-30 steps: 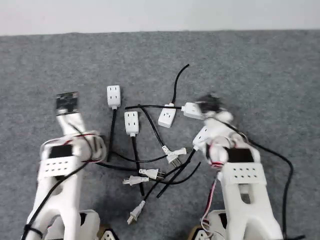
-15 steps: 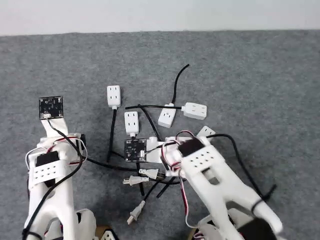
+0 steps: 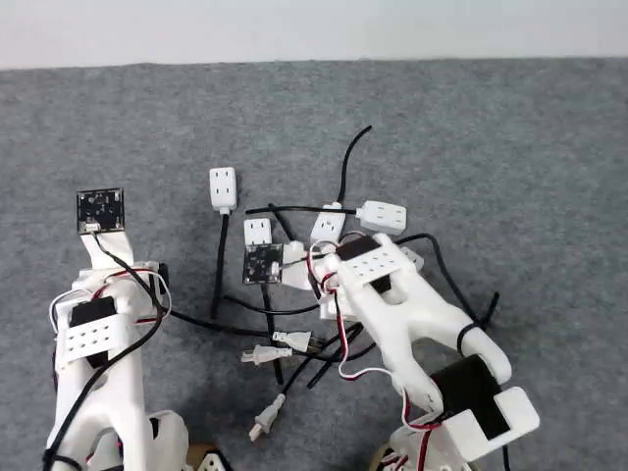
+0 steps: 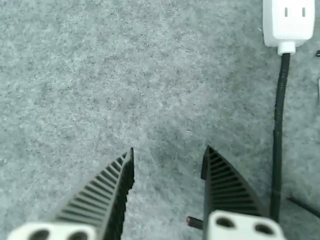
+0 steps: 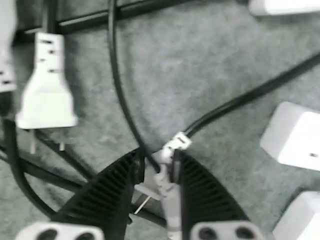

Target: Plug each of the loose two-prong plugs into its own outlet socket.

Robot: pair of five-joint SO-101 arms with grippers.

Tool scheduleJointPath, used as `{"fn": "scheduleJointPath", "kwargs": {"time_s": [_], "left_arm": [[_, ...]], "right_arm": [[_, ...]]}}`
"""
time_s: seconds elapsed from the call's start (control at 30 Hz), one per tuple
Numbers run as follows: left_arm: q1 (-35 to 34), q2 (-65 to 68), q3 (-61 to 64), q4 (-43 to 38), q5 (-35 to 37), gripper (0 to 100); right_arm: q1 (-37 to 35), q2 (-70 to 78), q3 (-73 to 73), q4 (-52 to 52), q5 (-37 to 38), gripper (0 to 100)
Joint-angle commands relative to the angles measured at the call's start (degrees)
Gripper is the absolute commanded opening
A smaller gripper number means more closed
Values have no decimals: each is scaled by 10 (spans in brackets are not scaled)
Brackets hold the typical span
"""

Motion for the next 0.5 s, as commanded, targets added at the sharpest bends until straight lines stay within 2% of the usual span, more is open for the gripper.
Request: {"fn": "scheduleJointPath", "kwargs": {"time_s": [0.0,0.1,0.23,0.47], "left_arm": [[4,-11,-5,-17,-5,216],[4,-11,-5,-18,-5,216],[4,-11,-5,-18,-5,216],[6,-12,8,-45,-4,216]], "right_arm": [[22,-15,-20,21,4,16],[39,-58,-24,52,-4,10],[102,-140,-24,57,-116,9],[242,-191,-24,55,-203,9]]}}
